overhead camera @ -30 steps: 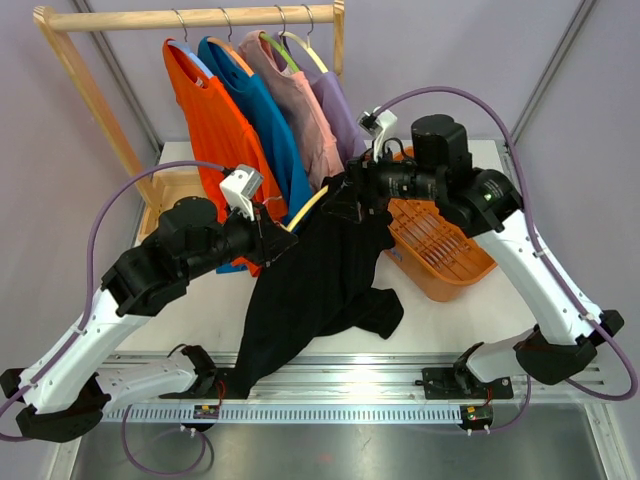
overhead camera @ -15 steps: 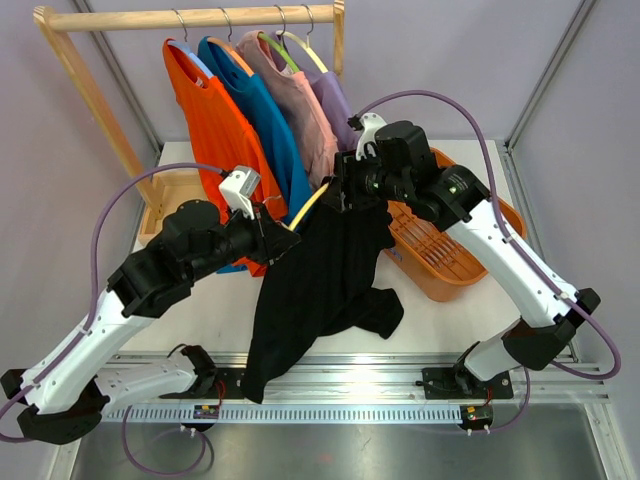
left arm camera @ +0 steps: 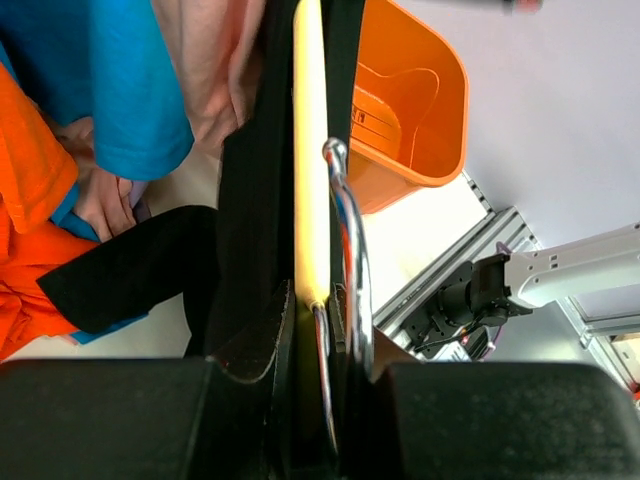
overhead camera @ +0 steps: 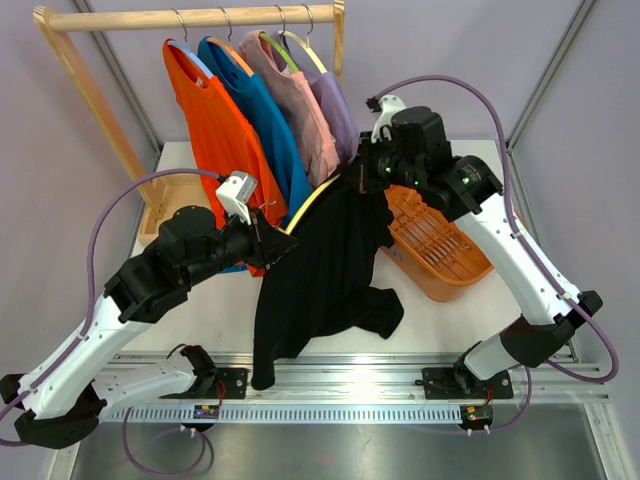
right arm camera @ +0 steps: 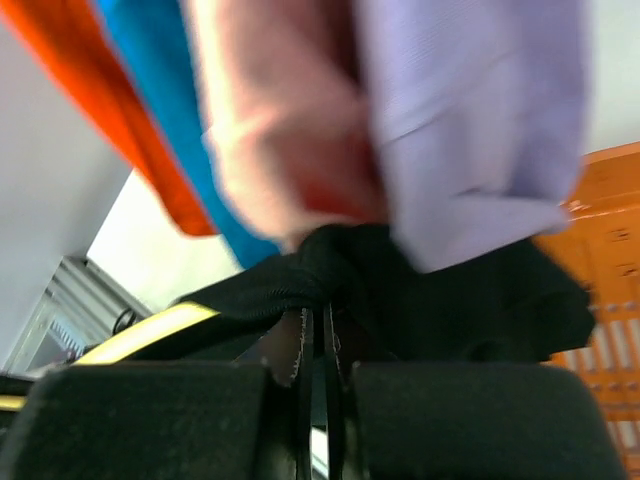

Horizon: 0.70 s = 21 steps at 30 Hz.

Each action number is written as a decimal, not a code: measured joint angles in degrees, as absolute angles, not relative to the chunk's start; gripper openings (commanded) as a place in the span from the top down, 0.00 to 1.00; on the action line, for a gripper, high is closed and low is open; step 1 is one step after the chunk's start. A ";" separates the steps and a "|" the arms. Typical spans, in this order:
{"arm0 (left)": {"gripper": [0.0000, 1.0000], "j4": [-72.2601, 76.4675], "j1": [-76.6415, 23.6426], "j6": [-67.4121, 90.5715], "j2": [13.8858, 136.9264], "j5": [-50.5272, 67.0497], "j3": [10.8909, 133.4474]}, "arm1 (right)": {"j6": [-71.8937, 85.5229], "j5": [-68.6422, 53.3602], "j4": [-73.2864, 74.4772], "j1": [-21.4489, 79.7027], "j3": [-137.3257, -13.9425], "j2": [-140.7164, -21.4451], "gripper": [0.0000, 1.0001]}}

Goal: Remove the t-shirt from the hanger
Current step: Remove the tshirt from the hanger

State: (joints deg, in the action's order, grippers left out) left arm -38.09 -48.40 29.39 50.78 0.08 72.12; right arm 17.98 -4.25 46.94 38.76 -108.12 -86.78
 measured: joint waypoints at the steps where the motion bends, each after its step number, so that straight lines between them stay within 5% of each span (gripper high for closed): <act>1: 1.00 -38.09 -48.40 28.93 50.63 0.19 72.05 | 17.65 -4.54 47.00 37.39 -108.57 -86.91 1.00; 21: 1.00 -37.82 -47.37 18.50 51.88 6.70 72.71 | 14.55 -19.09 49.04 22.81 -108.77 -88.86 1.00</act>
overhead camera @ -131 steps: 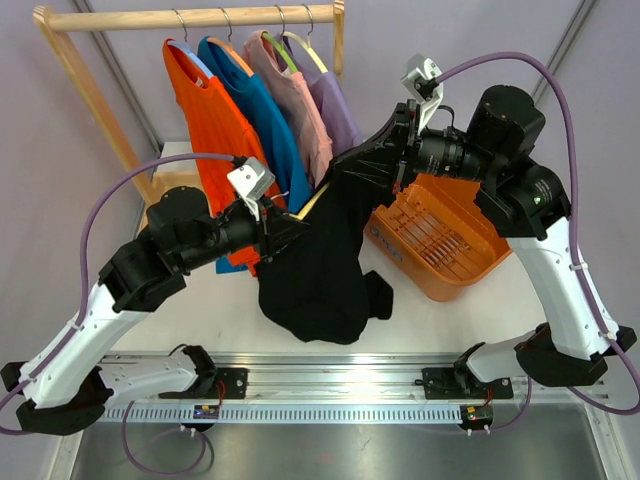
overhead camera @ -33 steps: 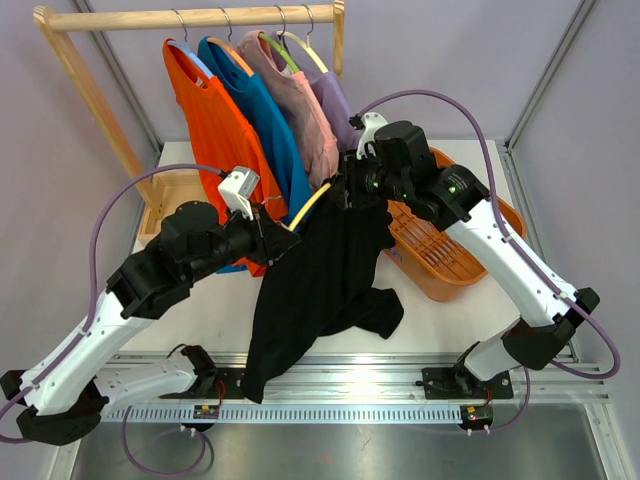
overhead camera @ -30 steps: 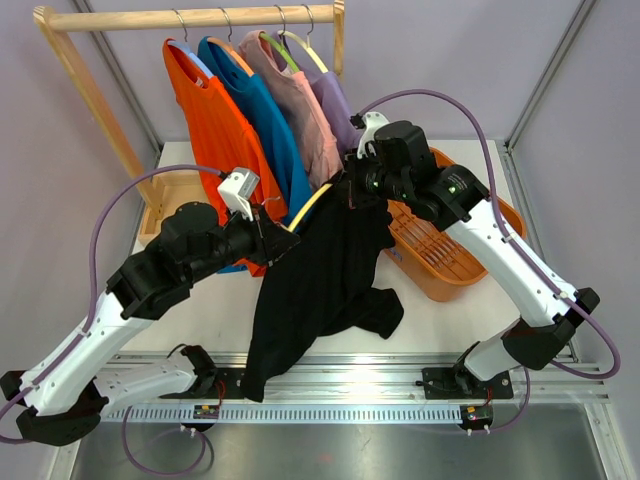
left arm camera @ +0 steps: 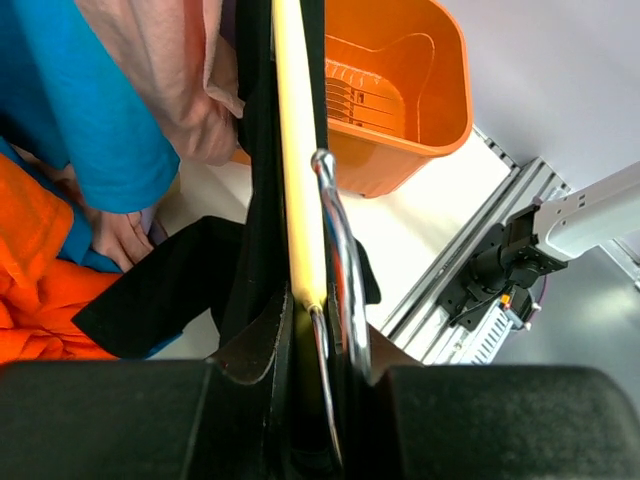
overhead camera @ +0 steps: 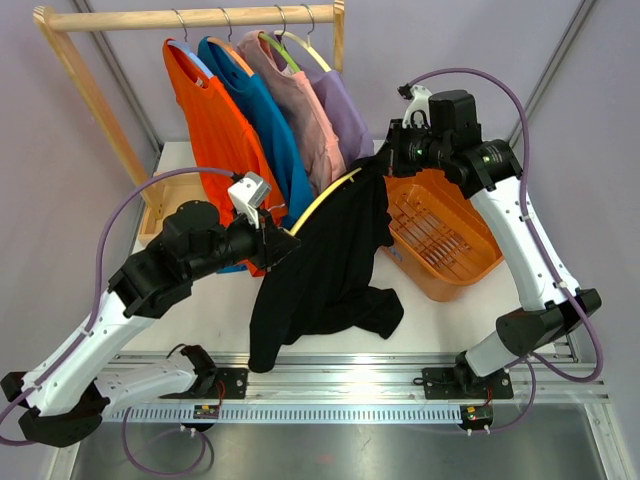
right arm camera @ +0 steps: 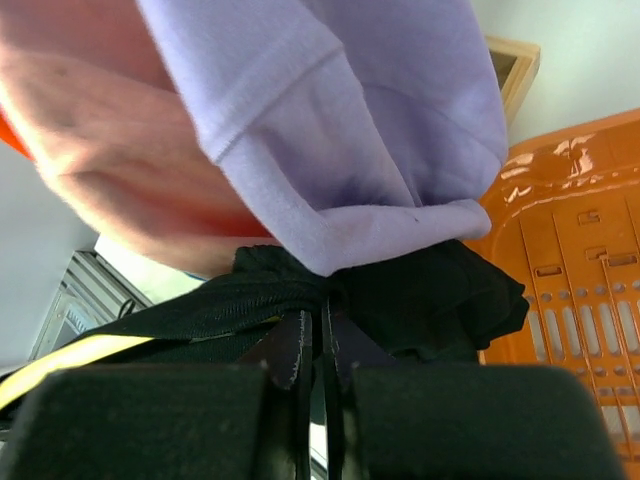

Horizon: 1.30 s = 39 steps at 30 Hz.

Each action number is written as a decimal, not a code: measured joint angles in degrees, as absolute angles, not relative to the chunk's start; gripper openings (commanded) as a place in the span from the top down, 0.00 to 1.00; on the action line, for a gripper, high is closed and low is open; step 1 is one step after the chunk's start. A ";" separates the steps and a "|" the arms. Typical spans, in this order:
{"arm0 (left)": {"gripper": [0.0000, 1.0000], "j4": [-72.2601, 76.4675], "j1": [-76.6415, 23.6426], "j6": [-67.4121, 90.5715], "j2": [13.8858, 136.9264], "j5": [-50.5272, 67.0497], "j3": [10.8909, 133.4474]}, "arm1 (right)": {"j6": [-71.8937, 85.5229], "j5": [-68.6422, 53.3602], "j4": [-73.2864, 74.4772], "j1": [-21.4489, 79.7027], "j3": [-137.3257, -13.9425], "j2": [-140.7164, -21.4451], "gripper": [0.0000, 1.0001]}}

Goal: Remove the t-shirt from the hanger
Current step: Remove the tshirt from the hanger

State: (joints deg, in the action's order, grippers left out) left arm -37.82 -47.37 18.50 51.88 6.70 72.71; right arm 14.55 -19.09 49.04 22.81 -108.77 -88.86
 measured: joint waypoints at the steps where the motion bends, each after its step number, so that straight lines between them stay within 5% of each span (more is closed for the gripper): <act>1: 1.00 -38.02 -47.33 18.15 51.96 6.68 72.97 | 14.57 -19.40 49.28 22.44 -108.77 -89.23 1.00; 39: 1.00 -45.45 -47.29 14.79 53.06 8.67 80.18 | 7.14 -42.35 49.89 13.89 -103.24 -90.06 1.00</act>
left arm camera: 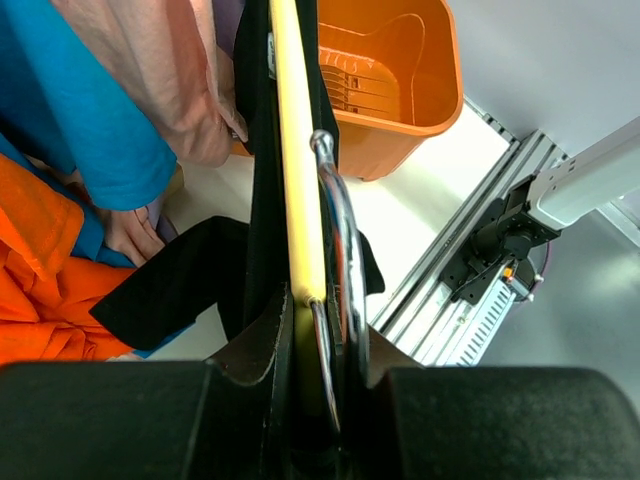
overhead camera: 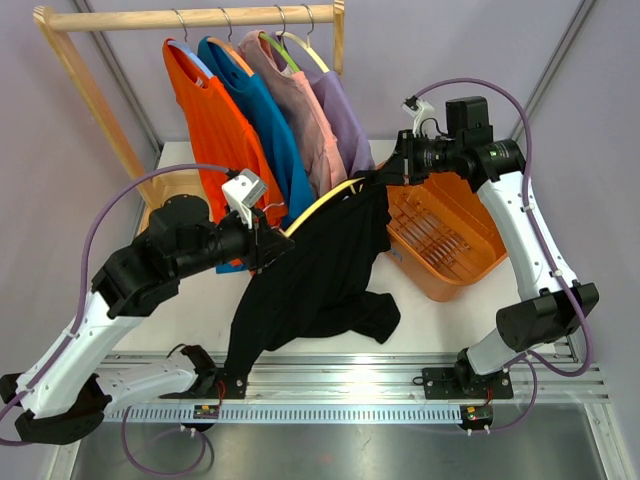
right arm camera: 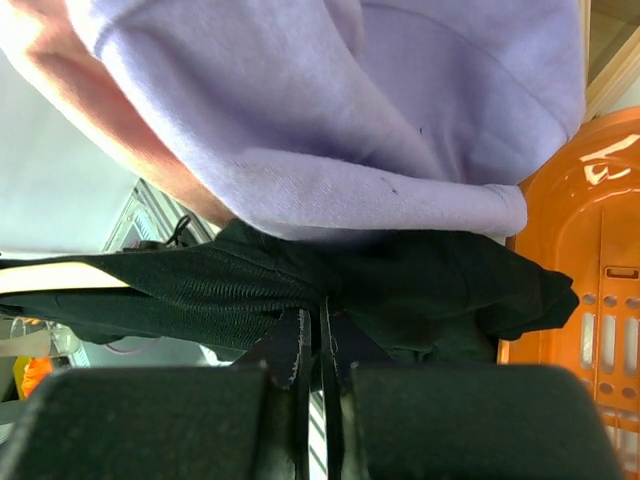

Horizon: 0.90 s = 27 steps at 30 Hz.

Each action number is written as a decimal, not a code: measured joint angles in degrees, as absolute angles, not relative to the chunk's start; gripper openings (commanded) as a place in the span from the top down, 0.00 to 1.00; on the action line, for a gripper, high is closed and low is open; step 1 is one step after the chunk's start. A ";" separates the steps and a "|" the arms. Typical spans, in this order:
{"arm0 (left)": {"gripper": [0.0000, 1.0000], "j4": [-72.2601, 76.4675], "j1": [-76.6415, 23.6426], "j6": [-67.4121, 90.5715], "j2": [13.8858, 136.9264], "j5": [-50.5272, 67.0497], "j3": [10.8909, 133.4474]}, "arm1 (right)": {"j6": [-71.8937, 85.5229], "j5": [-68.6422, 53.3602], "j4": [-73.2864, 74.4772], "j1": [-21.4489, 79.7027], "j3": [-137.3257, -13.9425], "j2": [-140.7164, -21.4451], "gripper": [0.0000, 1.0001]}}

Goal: Remove the t-shirt from the hanger
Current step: Remove the tshirt from the hanger

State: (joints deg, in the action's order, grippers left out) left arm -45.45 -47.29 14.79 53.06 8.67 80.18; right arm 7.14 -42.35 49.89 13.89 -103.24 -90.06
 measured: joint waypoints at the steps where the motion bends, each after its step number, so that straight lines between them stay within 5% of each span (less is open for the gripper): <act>1: 1.00 -45.74 -47.29 14.90 53.06 8.60 80.49 | 7.18 -42.39 49.93 13.87 -103.04 -90.06 1.00; 19: 1.00 -46.89 -47.46 16.38 53.06 8.93 84.23 | 9.06 -49.32 54.33 9.08 -102.02 -92.01 1.00; 27: 1.00 -48.86 -48.12 17.87 40.12 13.76 90.37 | 1.56 -36.16 51.77 -5.96 -99.29 -101.25 1.00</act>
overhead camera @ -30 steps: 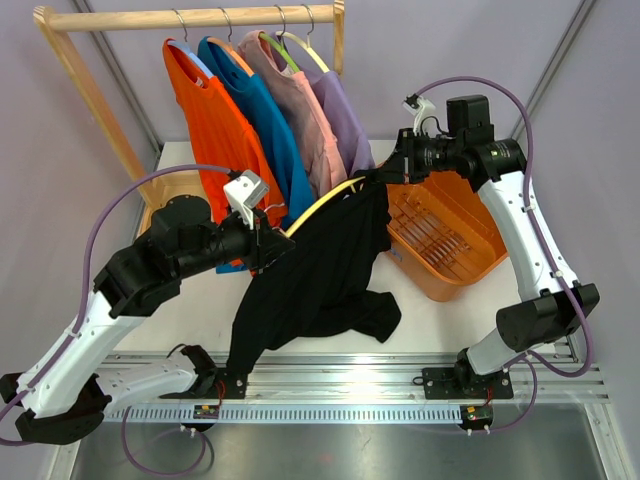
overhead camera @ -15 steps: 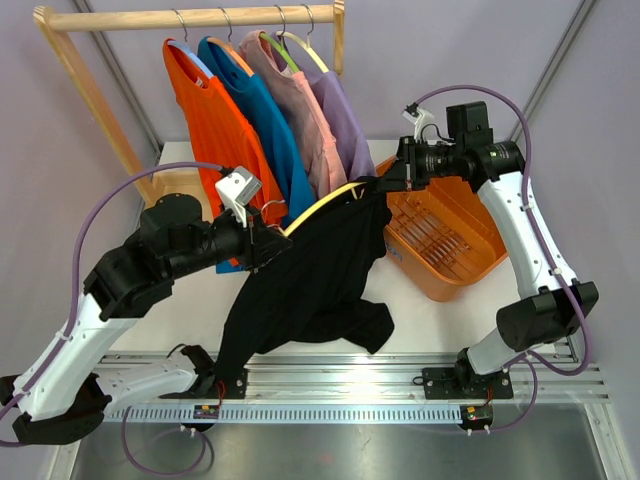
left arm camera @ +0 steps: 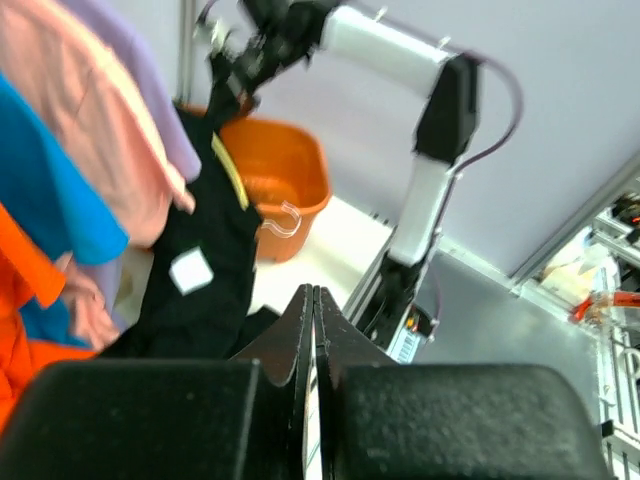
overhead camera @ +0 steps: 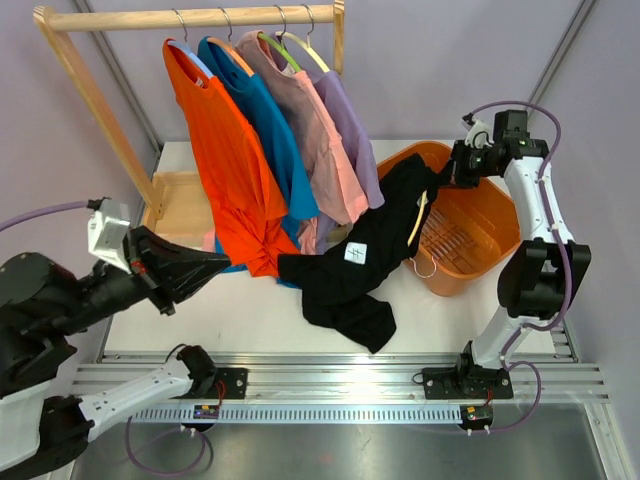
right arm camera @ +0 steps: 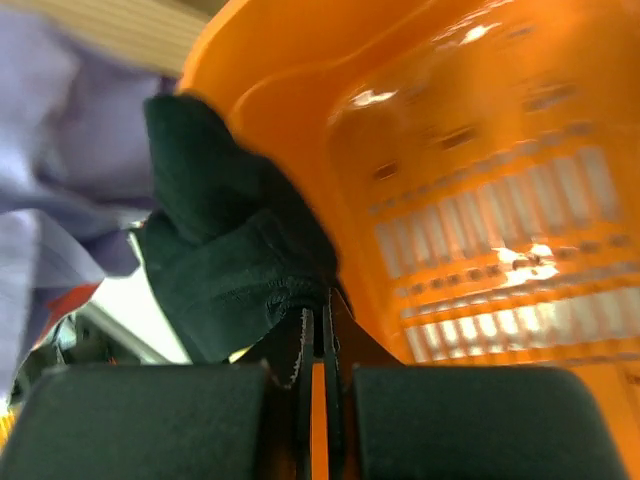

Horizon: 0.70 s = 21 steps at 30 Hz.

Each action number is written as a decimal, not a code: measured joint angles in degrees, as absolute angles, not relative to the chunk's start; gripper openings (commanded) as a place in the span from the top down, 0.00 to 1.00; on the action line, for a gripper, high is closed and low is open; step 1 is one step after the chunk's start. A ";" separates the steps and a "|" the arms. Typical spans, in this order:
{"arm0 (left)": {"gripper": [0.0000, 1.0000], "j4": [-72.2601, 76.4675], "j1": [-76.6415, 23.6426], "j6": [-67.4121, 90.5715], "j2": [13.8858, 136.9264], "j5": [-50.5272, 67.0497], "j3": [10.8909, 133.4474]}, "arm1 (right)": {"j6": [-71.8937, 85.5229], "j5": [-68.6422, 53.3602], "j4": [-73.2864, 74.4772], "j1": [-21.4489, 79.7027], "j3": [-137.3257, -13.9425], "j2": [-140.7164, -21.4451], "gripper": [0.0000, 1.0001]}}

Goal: Remove the t-shirt from the hanger
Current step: Remove the tshirt from the hanger

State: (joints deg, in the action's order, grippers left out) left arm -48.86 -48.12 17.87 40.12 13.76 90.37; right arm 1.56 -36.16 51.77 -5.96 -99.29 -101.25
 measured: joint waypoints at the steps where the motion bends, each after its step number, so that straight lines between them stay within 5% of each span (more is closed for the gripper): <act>1: 1.00 -47.81 -48.12 18.06 39.03 14.28 90.13 | 0.73 -37.01 52.16 -5.76 -98.63 -101.19 1.00; 8: 0.98 -40.40 -48.12 20.53 40.73 17.74 77.41 | -1.15 -43.68 50.63 -0.19 -95.92 -96.18 1.00; 12: 0.61 -35.05 -48.18 21.23 45.17 18.50 69.56 | 1.15 -45.21 48.95 1.63 -94.80 -93.12 1.00; 13: 0.45 -32.99 -48.36 21.30 46.52 18.76 67.75 | 1.78 -45.34 48.64 1.91 -94.78 -92.79 1.00; 21: 0.20 -18.20 -55.02 16.40 63.66 16.32 65.04 | 6.42 -45.52 46.68 3.29 -94.02 -92.62 1.00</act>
State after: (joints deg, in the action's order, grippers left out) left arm -18.20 -55.02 16.40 63.66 16.32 65.04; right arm 6.42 -45.52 46.68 3.29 -94.02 -92.62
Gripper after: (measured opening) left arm 0.769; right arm 0.029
